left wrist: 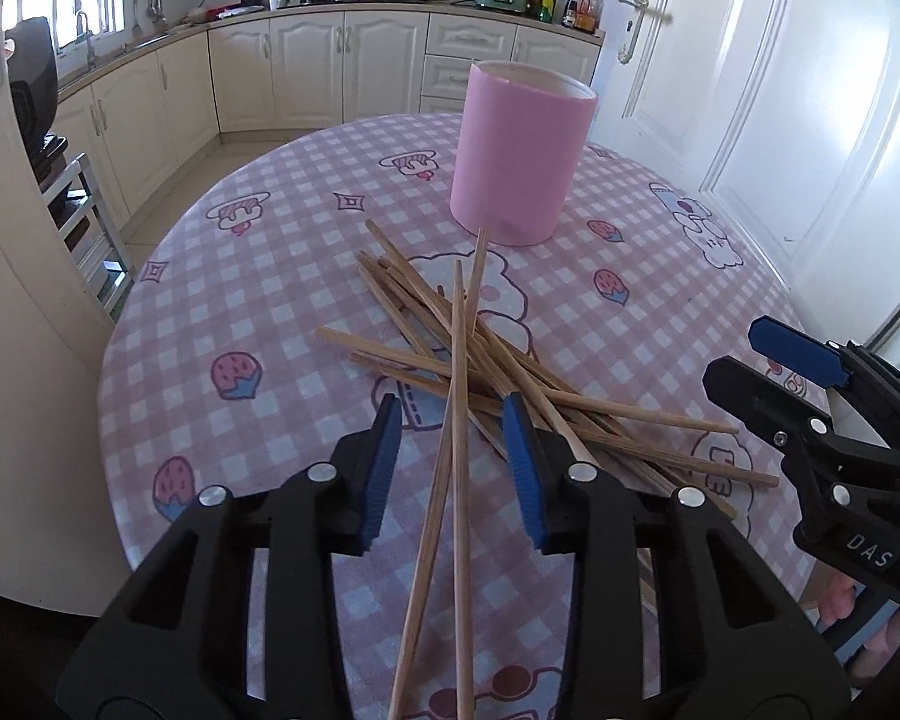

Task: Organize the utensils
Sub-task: 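Lower left tool onto the wooden sticks and grasp one while right tool grasps some too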

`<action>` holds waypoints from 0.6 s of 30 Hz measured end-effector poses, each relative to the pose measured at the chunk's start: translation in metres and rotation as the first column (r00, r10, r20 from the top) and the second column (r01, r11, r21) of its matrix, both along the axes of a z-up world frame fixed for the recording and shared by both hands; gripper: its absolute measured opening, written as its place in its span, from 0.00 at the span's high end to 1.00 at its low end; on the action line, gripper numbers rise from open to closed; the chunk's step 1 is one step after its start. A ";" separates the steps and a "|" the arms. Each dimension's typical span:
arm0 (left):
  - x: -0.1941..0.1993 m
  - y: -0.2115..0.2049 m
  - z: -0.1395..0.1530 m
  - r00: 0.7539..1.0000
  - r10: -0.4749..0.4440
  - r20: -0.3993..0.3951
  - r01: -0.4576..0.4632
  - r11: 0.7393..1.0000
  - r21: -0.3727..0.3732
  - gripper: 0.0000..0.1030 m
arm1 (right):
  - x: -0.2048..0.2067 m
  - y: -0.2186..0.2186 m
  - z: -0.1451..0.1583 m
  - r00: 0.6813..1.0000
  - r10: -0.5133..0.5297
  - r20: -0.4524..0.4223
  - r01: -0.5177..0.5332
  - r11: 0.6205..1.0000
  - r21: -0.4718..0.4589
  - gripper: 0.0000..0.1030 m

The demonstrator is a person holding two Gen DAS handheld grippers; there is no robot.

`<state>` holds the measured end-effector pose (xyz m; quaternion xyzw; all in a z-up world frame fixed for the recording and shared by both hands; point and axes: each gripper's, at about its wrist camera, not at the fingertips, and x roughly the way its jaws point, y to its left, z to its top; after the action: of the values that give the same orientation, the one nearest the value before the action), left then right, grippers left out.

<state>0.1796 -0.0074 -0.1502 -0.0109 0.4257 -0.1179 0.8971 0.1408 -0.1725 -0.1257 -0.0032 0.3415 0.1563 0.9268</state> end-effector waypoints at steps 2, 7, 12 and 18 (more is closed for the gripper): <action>0.005 -0.002 -0.004 1.000 -0.006 -0.015 0.007 1.000 0.005 0.66 | 0.002 0.002 0.000 1.000 0.019 -0.019 -0.019 1.000 0.013 0.46; 0.011 0.001 -0.008 0.999 0.001 -0.036 -0.002 1.000 -0.021 0.90 | 0.008 0.007 -0.005 0.992 0.094 -0.090 -0.087 0.993 0.078 0.53; 0.009 0.006 -0.006 1.000 0.013 -0.025 -0.014 0.999 -0.034 0.94 | 0.015 0.020 -0.013 0.975 0.166 -0.150 -0.152 0.983 0.100 0.66; 0.004 0.016 0.000 1.000 0.024 -0.011 -0.025 0.998 -0.060 0.94 | 0.023 0.040 -0.024 0.955 0.206 -0.212 -0.195 0.978 0.071 0.80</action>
<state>0.1832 0.0084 -0.1506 -0.0438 0.4263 -0.1196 0.8956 0.1642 -0.1328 -0.1499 0.0022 0.4351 0.2573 0.8629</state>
